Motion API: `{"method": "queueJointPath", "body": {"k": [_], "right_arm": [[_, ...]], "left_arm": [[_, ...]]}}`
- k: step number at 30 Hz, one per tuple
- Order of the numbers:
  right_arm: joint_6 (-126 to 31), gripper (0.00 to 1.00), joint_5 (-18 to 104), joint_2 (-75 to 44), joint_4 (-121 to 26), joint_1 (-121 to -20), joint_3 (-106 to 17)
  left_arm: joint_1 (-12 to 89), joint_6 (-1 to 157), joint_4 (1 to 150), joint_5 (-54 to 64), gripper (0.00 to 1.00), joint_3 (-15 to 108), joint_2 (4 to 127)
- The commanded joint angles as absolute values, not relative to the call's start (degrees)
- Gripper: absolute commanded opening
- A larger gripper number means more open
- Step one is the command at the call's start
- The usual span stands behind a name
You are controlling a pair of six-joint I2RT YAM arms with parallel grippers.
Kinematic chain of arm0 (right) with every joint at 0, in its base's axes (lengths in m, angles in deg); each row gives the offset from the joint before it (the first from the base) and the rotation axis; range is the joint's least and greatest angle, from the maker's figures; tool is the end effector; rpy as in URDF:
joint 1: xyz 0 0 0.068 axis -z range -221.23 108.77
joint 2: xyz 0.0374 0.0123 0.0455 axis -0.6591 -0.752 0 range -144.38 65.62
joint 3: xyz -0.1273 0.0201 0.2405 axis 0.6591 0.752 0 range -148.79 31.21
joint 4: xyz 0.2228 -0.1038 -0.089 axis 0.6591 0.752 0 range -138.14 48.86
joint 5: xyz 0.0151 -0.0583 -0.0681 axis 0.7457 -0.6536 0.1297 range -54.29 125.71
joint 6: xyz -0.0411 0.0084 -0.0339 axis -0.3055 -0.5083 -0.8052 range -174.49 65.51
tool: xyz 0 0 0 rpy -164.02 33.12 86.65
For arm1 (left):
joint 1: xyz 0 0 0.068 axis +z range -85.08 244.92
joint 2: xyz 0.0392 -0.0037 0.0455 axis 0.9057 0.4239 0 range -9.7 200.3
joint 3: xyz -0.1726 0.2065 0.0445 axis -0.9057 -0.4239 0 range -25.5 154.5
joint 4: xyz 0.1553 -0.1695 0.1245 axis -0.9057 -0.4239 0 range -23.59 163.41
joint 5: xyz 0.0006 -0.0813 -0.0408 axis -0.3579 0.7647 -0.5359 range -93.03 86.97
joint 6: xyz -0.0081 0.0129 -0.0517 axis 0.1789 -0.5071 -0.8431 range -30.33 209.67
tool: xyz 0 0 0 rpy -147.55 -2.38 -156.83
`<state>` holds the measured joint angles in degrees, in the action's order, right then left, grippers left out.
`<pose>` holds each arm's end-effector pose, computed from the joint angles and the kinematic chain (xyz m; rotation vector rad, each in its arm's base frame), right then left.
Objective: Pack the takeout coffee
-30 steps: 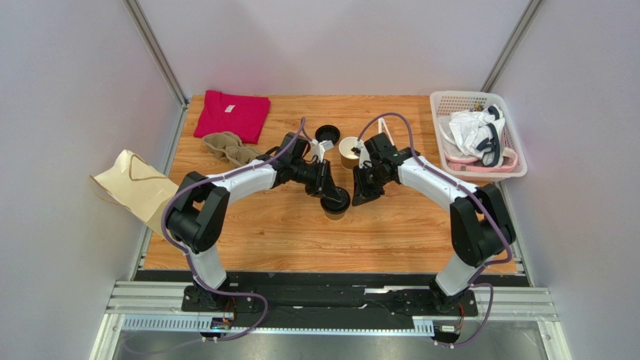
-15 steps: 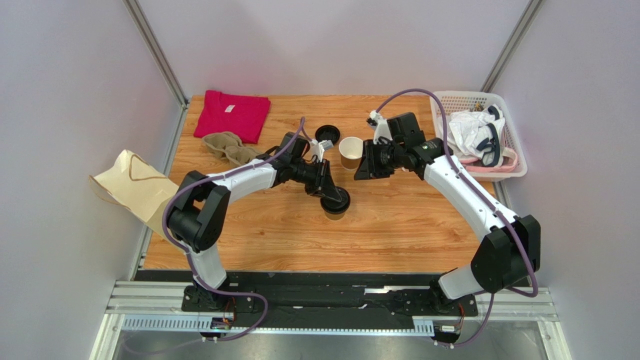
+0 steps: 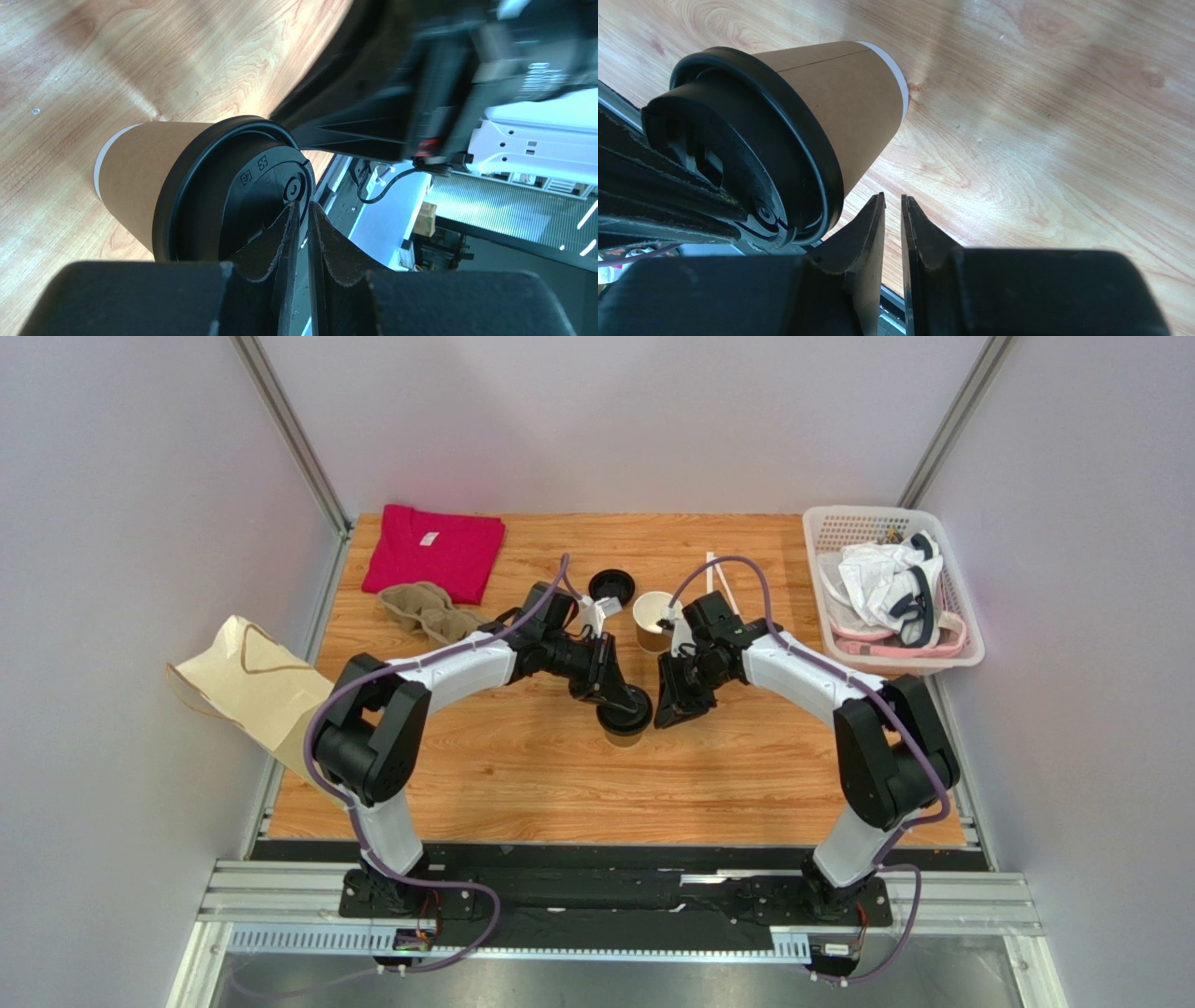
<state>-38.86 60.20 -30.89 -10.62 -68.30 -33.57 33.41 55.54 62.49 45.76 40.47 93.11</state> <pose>0.2849 0.1622 0.1985 -0.3982 2.8361 0.7693 0.3067 -0.2194 0.2000 0.3902 2.5701 -1.5121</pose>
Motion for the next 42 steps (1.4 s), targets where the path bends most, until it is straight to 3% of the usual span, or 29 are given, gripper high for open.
{"method": "queueJointPath", "body": {"k": [1,10,26,35,42], "right_arm": [[-40.08,0.18,60.14,-27.03,-9.91,-67.69,-38.30],[-38.68,0.23,63.48,-17.70,-7.79,-65.75,-42.89],[-38.41,0.19,60.41,-31.49,-11.67,-68.48,-35.59],[-39.46,0.20,61.37,-25.88,-8.50,-68.30,-41.65],[-39.55,0.26,63.04,-20.78,-8.23,-67.95,-44.20]], "left_arm": [[33.81,58.73,59.08,40.12,0.20,40.15,95.69],[33.98,58.82,58.99,39.94,0.20,40.33,95.60],[34.60,59.87,57.41,39.95,0.19,40.06,96.39],[34.68,59.96,58.55,41.34,0.19,40.59,95.25],[34.60,60.13,59.96,44.16,0.35,44.45,88.93]]}}
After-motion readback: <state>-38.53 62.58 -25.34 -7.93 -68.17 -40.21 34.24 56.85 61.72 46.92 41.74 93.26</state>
